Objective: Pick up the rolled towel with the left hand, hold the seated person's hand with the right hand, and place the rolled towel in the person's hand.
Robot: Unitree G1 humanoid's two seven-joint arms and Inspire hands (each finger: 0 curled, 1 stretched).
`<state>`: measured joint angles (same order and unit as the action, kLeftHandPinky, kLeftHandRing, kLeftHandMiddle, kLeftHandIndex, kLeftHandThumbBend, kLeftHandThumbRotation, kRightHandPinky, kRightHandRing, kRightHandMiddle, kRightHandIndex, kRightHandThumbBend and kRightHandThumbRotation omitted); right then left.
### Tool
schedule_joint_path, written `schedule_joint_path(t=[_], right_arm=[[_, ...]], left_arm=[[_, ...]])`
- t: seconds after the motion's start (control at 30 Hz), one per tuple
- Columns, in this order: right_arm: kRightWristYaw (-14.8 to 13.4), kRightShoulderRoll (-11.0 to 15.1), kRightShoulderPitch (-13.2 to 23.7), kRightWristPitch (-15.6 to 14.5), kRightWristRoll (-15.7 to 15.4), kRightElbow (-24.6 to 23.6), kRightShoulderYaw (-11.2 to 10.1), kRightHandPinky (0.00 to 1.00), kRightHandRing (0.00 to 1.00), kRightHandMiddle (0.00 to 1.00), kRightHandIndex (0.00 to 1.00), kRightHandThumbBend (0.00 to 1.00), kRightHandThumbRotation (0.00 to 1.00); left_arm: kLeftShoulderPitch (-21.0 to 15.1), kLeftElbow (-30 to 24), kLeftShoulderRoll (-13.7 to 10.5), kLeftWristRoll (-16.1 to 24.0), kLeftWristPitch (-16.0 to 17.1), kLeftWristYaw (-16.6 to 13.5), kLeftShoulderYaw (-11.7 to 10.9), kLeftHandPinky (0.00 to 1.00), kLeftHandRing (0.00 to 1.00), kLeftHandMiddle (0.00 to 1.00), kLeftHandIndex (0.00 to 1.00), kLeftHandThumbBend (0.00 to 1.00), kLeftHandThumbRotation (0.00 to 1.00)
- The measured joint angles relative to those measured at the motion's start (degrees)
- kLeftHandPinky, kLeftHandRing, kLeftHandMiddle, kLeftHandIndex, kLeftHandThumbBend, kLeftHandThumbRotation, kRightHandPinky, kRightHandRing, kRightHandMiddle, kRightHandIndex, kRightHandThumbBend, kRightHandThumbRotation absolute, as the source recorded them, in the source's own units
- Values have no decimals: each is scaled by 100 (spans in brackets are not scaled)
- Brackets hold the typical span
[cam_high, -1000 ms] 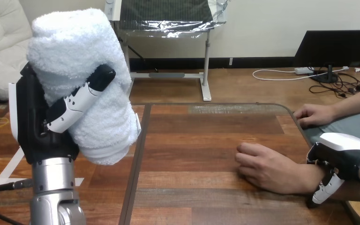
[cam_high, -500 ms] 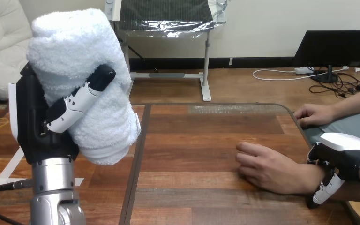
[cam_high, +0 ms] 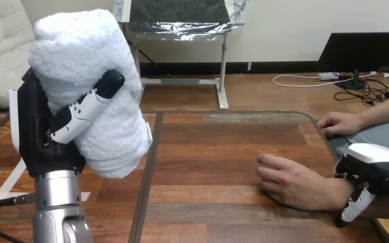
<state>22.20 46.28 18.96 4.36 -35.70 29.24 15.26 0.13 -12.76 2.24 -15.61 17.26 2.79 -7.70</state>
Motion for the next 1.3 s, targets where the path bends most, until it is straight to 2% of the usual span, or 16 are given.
schedule_joint_path(t=[0.6,1.3], right_arm=[[22,155,-67,60,215,-114,-73,20,27,36,40,87,0],[315,337,-68,114,581,-460,-407,19,26,35,40,88,0]], left_arm=[[2,0,20,39,0,-38,5,18,25,32,37,47,0],[0,215,78,60,105,50,75,18,23,31,37,47,0]])
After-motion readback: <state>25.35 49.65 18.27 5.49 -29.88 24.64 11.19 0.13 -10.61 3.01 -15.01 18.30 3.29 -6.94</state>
